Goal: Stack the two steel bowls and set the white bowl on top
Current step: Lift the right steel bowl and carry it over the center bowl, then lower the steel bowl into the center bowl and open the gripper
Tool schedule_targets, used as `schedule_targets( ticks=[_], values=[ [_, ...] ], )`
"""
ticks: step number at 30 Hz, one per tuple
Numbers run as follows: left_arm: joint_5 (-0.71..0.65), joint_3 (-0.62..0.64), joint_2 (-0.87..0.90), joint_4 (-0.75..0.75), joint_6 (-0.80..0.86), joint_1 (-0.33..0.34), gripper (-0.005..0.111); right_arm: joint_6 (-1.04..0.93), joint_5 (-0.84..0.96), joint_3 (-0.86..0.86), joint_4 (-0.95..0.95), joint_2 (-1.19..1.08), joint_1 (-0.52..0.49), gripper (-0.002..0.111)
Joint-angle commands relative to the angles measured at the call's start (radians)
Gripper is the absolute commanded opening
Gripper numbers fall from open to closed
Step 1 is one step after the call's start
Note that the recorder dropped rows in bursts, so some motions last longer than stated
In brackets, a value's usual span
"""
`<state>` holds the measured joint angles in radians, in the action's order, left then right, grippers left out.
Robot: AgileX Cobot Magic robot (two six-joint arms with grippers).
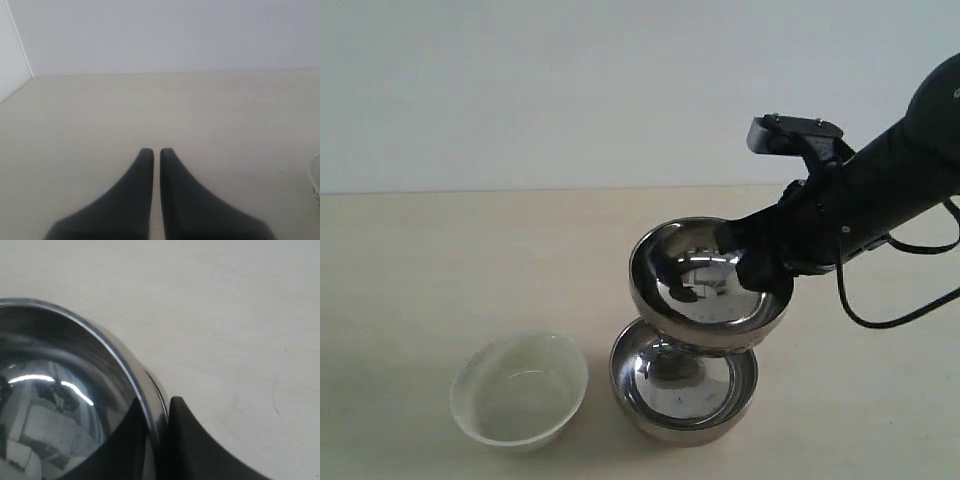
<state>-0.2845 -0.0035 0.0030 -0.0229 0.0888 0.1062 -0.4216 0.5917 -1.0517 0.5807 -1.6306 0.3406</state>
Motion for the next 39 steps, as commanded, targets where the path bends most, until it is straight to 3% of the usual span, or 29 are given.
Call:
schedule_targets(
  ticks=[1,21,30,39],
  values=[
    [0.007,0.003,-0.003,-0.003,-0.011,0.001,0.004,-0.006,-0.073,0.047,0.002,0.010,0.020,0.000],
    [0.007,0.003,-0.003,-0.003,-0.011,0.001,0.004,-0.027,-0.085,0.097,0.068,-0.046,0.019,0.000],
    [0.006,0.003,-0.003,-0.003,-0.011,0.001,0.004,-0.086,-0.155,0.097,0.083,-0.049,0.119,0.000],
    [0.007,0.003,-0.003,-0.003,-0.011,0.001,0.004,-0.086,-0.180,0.097,0.081,-0.090,0.129,0.000]
  ],
)
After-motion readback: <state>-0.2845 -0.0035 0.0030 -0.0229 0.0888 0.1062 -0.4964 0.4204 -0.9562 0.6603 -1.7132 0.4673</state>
